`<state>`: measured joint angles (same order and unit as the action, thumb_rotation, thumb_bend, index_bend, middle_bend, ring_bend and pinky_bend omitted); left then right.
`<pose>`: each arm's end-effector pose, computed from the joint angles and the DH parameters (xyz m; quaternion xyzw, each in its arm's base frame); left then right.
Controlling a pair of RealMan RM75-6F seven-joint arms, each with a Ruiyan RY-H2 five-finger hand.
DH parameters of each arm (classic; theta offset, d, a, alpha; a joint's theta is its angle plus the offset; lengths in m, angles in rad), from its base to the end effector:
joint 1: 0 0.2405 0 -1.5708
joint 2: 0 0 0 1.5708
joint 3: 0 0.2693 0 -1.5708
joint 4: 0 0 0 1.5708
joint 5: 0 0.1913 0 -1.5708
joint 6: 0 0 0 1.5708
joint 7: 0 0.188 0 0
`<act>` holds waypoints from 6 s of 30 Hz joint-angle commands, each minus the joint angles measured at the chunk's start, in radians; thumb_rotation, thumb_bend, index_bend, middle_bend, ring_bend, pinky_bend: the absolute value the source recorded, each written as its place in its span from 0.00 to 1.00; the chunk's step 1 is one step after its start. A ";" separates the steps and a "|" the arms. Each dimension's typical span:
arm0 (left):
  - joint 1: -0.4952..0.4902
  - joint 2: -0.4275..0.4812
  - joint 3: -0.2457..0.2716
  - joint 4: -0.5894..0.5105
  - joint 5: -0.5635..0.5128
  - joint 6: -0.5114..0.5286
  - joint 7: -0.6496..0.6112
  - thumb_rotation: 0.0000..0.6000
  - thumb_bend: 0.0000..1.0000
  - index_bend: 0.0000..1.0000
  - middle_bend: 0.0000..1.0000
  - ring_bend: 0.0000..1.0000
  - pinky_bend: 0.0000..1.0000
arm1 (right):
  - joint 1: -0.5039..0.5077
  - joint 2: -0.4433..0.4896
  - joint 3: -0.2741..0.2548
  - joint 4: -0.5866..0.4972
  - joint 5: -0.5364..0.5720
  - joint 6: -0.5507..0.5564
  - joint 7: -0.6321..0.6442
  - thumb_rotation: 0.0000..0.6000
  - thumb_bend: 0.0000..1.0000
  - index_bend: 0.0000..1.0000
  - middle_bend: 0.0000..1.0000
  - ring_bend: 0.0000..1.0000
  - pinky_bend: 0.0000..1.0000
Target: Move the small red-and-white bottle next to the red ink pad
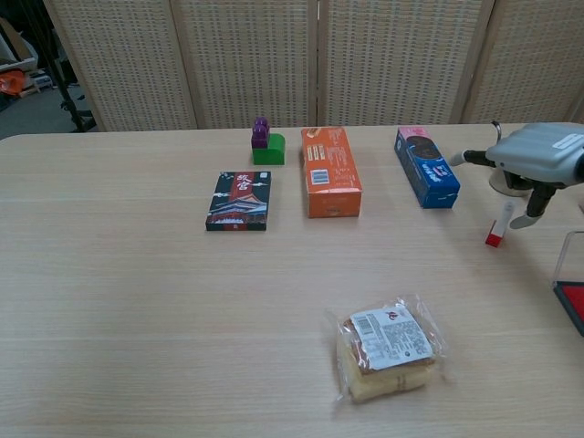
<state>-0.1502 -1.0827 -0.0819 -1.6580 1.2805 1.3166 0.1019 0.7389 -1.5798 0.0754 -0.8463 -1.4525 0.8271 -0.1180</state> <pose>-0.3387 0.2470 0.1808 -0.5827 -0.4339 -0.3093 0.6136 -0.2589 -0.4444 0.0193 0.8067 -0.2192 0.2211 0.5023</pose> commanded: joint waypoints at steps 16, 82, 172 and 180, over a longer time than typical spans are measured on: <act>-0.002 0.006 0.004 -0.003 0.003 -0.005 -0.015 1.00 0.00 0.00 0.00 0.00 0.00 | 0.019 -0.079 0.027 0.078 0.027 0.014 -0.005 1.00 0.00 0.08 1.00 1.00 1.00; 0.004 0.014 0.019 -0.016 0.023 0.006 -0.021 1.00 0.00 0.00 0.00 0.00 0.00 | 0.001 0.026 0.074 -0.045 0.153 -0.039 0.014 1.00 0.00 0.43 1.00 1.00 1.00; -0.008 0.006 0.031 -0.024 0.028 -0.007 0.002 1.00 0.00 0.00 0.00 0.00 0.00 | -0.001 0.185 -0.014 -0.098 -0.062 0.147 0.302 1.00 0.52 0.58 1.00 1.00 1.00; 0.004 0.018 0.044 -0.033 0.070 0.016 -0.018 1.00 0.00 0.00 0.00 0.00 0.00 | -0.073 0.447 -0.034 -0.480 -0.071 0.223 0.131 1.00 0.52 0.59 1.00 1.00 1.00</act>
<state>-0.1481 -1.0665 -0.0392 -1.6891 1.3475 1.3297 0.0859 0.7094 -1.2501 0.0489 -1.1919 -1.5164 0.9962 0.1016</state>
